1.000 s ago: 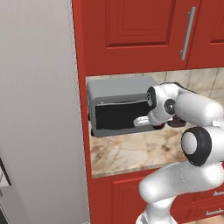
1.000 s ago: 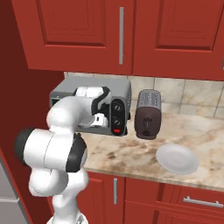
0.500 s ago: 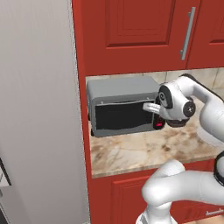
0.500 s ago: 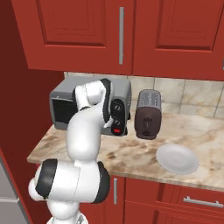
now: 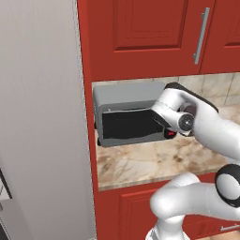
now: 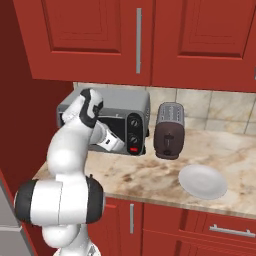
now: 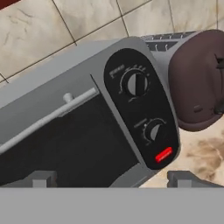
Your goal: Pull the toaster oven rack outwards. Pick up the baguette from the plate and place it on the toaster oven rack. Close the toaster oven door fully and set the temperature to the lowest setting.
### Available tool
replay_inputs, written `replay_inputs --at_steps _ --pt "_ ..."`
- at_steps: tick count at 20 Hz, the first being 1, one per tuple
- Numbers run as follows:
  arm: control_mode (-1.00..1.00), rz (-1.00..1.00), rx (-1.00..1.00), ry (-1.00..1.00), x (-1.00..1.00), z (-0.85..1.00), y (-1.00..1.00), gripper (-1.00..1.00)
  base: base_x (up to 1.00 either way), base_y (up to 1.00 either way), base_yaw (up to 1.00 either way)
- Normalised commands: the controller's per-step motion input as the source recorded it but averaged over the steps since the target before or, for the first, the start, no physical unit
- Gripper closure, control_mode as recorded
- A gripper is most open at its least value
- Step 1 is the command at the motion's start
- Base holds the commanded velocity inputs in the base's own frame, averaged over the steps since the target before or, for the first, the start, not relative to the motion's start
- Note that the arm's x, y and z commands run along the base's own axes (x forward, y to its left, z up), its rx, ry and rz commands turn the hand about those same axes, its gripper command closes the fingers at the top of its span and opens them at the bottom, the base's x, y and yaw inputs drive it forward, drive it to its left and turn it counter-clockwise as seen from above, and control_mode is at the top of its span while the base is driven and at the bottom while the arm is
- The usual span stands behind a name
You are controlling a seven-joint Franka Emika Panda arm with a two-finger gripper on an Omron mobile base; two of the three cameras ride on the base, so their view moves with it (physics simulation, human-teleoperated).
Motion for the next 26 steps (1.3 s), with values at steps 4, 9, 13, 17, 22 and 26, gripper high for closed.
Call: replay_inputs --at_steps 4,9,13,17,22,26 --pt "-1.00 -0.39 -0.03 0.46 -0.08 0.98 -0.26 -1.00 0.00 0.00 0.00" --pt "-1.00 -0.29 0.00 0.37 -0.29 1.00 -0.35 -1.00 0.00 0.00 0.00" --pt "-1.00 -0.17 0.01 0.25 -0.39 1.00 -0.11 -1.00 0.00 0.00 0.00" --pt "-1.00 -0.10 -0.07 0.21 -0.13 1.00 -0.06 -1.00 0.00 0.00 0.00" --pt "-1.00 0.00 -0.33 0.25 -0.02 1.00 -0.11 -1.00 0.00 0.00 0.00" --pt "-1.00 0.00 -0.26 0.18 -0.39 1.00 -0.01 -1.00 0.00 0.00 0.00"
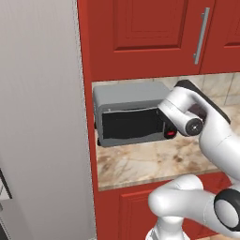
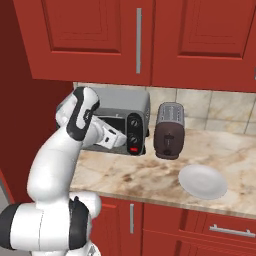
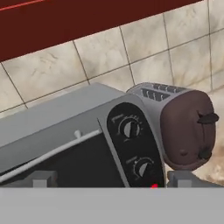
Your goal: Pull the toaster oven rack outwards. Pick up the baguette from the plate and place it on the toaster oven rack. Close the toaster oven door fully and set the temperature to the lowest setting.
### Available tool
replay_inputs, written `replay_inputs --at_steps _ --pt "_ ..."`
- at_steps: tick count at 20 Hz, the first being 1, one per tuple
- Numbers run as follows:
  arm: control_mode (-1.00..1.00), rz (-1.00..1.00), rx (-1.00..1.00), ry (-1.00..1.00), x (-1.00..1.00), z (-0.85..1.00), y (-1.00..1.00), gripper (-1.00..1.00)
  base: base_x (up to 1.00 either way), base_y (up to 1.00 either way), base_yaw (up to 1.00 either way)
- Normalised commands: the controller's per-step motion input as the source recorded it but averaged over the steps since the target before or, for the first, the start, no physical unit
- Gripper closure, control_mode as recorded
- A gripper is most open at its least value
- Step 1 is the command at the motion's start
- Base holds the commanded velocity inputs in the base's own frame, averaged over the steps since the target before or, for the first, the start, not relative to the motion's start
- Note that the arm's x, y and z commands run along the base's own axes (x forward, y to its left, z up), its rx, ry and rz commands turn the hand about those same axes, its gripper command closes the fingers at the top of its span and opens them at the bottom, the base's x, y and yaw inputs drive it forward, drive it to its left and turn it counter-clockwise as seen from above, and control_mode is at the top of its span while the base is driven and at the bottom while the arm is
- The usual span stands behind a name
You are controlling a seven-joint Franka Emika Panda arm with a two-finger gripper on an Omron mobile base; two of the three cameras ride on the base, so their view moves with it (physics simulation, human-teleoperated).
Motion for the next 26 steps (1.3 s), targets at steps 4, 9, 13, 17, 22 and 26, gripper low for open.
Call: replay_inputs --at_steps 4,9,13,17,22,26 --pt "-1.00 0.00 -0.18 0.09 -0.61 1.00 -0.20 -1.00 0.00 0.00 0.00" --pt "-1.00 0.00 -0.19 -0.20 -0.95 0.93 -0.52 -1.00 0.00 0.00 0.00" --pt "-1.00 -0.06 -0.26 -0.44 -0.86 1.00 -0.23 -1.00 0.00 0.00 0.00" --pt "-1.00 -0.06 -0.54 -0.49 0.14 0.91 -0.04 -1.00 0.00 0.00 0.00" --pt "-1.00 0.05 -0.58 -0.57 0.19 0.79 -0.03 -1.00 0.00 0.00 0.00" --pt "-1.00 0.17 -0.75 -0.40 0.14 0.34 -0.01 -1.00 0.00 0.00 0.00"
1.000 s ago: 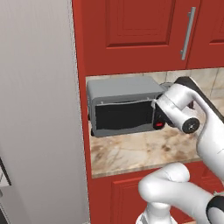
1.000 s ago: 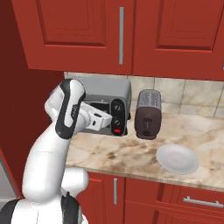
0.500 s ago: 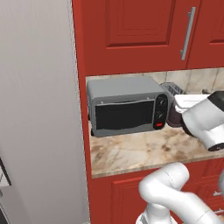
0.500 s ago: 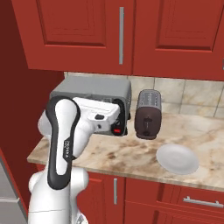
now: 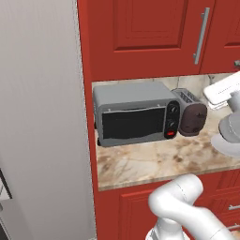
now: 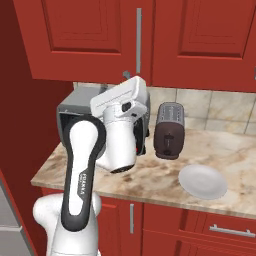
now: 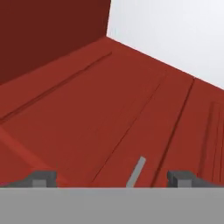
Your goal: Pull the toaster oven rack outwards. Pick up the baguette from the plate and place it on the toaster oven rack. Close the toaster oven door fully and set the temperature to the lowest setting.
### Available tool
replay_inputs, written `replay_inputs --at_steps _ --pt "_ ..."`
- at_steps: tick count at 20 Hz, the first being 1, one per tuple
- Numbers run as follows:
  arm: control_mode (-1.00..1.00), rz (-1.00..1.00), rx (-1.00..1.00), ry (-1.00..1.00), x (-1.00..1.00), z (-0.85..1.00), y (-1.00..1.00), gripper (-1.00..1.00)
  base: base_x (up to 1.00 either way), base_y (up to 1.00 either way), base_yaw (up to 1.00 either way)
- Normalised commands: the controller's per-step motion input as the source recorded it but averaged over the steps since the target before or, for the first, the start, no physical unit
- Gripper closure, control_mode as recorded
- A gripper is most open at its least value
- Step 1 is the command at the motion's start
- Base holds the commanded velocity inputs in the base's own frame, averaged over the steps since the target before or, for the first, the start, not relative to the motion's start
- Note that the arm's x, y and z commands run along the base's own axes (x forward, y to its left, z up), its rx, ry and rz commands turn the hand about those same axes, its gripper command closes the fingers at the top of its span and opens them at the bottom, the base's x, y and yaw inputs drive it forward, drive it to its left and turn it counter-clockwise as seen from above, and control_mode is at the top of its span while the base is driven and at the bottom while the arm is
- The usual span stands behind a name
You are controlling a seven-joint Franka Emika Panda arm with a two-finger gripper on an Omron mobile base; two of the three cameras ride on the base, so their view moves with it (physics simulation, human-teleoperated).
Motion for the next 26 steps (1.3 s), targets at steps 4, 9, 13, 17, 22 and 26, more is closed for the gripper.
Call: replay_inputs --at_steps 4,9,13,17,22,26 --pt "-1.00 0.30 -0.98 -0.81 -0.43 -0.01 0.03 -1.00 0.00 0.00 0.00" --pt "-1.00 0.39 -0.99 -0.64 -0.30 -0.01 -0.07 -1.00 0.00 0.00 0.00" --pt "-1.00 0.46 -1.00 -0.46 -0.11 0.00 -0.06 -1.00 0.00 0.00 0.00" --pt "-1.00 0.48 -1.00 -0.35 -0.20 -0.04 0.00 -1.00 0.00 0.00 0.00" --pt "-1.00 0.44 -0.94 -0.55 -0.31 -0.21 0.00 -1.00 0.00 0.00 0.00" --pt "-1.00 0.35 -1.00 -0.65 -0.70 -0.10 0.00 -1.00 0.00 0.00 0.00"
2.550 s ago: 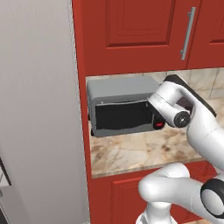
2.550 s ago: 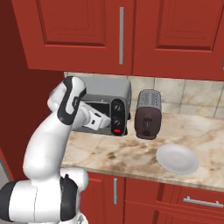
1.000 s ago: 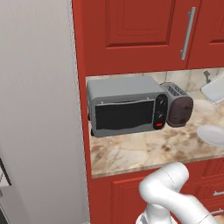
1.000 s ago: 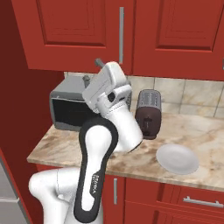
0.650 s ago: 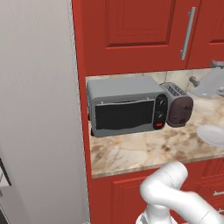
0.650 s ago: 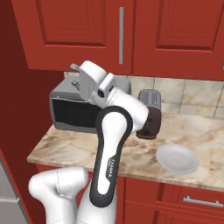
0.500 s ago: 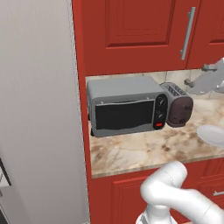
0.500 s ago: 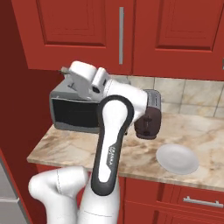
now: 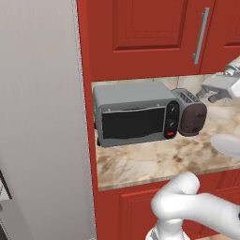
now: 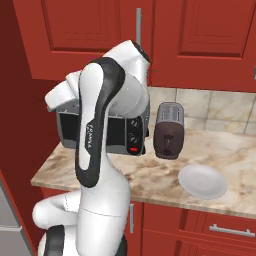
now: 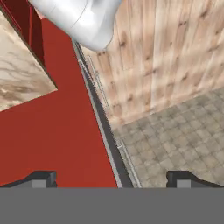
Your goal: Pull the toaster oven rack outwards. Pick up the baguette from the plate and place it on the toaster oven rack. Close the toaster oven door fully and set the temperature to the lowest setting.
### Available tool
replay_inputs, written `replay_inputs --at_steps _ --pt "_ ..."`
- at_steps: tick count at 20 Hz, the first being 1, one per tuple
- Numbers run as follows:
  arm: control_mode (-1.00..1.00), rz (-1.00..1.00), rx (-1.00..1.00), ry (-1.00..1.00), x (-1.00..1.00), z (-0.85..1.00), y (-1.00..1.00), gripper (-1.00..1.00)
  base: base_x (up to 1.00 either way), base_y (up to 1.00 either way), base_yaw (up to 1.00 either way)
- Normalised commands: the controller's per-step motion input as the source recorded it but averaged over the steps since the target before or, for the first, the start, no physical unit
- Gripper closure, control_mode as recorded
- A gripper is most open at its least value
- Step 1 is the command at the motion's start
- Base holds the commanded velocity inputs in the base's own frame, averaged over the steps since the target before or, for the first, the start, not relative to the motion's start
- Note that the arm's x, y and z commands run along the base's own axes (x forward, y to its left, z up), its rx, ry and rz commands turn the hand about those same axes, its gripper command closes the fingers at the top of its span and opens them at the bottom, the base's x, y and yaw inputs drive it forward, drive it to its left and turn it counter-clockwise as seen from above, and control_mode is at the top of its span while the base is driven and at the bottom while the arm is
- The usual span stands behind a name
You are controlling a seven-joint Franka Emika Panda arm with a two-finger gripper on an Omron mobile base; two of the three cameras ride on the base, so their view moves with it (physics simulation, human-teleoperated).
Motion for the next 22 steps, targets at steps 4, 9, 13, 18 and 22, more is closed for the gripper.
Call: replay_inputs --at_steps 4,9,13,18,22 --pt "-1.00 0.09 -0.60 -0.28 -0.57 -0.32 0.09 -1.00 0.00 0.00 0.00" --pt "-1.00 0.00 -0.28 0.02 -0.02 -0.23 0.09 -1.00 0.00 0.00 0.00" --pt "-1.00 -0.40 -0.47 0.09 -0.43 -0.63 0.03 -1.00 0.00 0.00 0.00" --pt "-1.00 -0.73 -0.47 0.08 -0.05 -0.97 -0.02 -1.00 0.00 0.00 0.00" --pt "-1.00 -0.88 -0.30 0.03 0.09 -0.74 -0.09 -1.00 0.00 0.00 0.00"
